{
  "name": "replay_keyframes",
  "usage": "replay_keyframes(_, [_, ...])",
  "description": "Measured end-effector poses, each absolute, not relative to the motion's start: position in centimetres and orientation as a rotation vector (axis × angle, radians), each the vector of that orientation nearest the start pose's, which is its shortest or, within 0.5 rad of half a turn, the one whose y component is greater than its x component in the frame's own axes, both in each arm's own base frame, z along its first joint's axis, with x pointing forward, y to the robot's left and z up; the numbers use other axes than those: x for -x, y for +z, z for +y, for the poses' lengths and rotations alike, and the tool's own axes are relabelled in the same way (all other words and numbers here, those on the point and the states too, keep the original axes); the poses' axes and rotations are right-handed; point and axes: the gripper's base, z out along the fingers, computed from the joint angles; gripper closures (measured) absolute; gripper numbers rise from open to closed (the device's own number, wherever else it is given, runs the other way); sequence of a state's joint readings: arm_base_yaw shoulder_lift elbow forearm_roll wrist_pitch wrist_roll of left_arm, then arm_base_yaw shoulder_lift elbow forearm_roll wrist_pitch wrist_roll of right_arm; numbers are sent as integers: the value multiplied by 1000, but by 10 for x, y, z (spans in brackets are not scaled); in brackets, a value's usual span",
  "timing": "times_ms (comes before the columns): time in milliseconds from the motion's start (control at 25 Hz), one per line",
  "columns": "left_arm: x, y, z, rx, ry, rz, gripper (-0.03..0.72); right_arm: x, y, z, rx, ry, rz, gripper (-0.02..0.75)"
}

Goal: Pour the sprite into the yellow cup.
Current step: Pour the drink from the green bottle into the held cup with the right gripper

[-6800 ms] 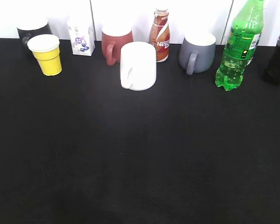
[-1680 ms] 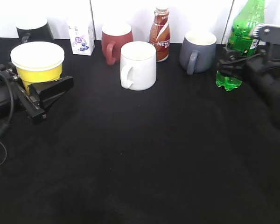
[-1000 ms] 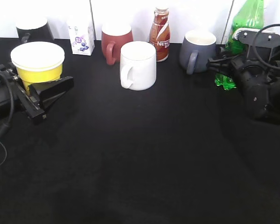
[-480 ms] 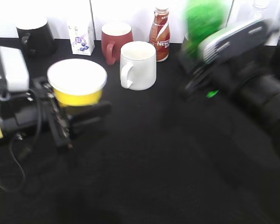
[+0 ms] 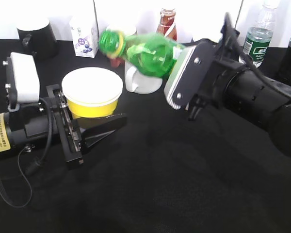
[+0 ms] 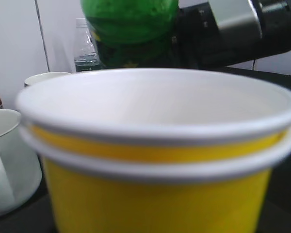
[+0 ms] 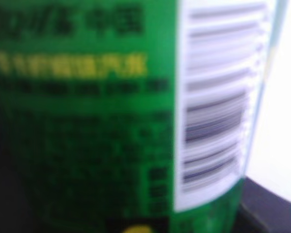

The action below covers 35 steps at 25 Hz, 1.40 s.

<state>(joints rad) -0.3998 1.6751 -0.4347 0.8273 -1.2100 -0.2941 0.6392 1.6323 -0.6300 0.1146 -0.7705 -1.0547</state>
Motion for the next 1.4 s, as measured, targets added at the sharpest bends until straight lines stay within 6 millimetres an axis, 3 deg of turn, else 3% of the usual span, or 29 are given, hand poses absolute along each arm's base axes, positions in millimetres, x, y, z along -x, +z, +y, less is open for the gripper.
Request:
replay_keyframes(520, [-211, 161, -155, -1027, -798, 1543, 241, -261, 207, 177, 1292, -555, 1117, 299])
replay_keyframes(1400, [-210, 169, -157, -983, -853, 1461, 241, -263, 220, 176, 1310, -776, 922, 300])
